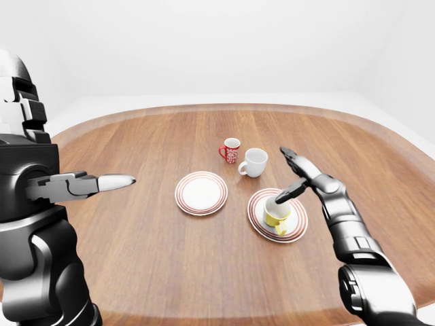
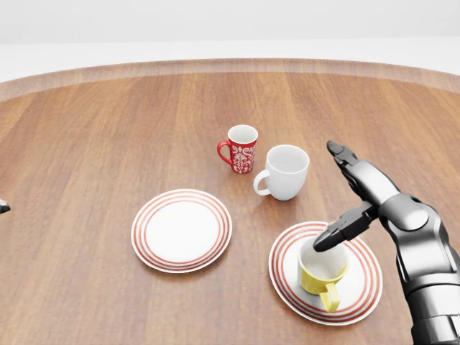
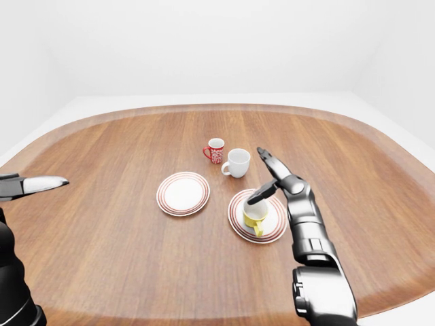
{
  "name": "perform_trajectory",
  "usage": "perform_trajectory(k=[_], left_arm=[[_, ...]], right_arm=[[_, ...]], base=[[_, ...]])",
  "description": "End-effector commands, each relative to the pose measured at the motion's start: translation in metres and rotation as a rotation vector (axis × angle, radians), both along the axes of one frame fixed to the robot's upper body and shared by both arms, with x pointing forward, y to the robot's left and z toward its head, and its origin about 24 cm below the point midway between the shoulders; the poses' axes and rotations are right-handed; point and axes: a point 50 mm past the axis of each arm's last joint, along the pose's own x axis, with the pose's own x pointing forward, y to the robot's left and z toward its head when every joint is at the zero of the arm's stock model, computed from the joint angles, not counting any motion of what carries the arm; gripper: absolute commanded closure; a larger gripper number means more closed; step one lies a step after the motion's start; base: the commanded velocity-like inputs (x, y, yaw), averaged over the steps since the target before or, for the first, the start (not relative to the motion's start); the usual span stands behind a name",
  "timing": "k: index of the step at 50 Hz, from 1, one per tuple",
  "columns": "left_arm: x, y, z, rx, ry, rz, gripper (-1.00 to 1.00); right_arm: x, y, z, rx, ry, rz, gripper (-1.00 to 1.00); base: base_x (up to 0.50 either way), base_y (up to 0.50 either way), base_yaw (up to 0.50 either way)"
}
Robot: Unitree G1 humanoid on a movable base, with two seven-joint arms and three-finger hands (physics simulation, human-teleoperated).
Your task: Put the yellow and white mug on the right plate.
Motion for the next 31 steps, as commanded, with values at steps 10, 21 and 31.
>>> perform_trajectory(k=[10,21,31], left_arm=[[-0.004,-0.002,0.004,0.003,-0.028,-0.006,-1.00],[-0.012,-0.003,0.011,-0.001,-0.076,-0.016,-1.00],[-0.020,-0.004,0.019,-0.009,-0.127,-0.030,-1.00]], right_arm=[[-0.059,0.031,0.152,-0.165,-0.608,0.352,-1.00],[-0.119,0.051,0.218,-0.297,-0.988,0.437,-1.00],[-0.175,0.068,0.251,-0.406,-1.266,0.533,-1.00]], base=[[0.00,0.00,0.00],[0.00,0.00,0.00],[0.00,0.00,0.00]])
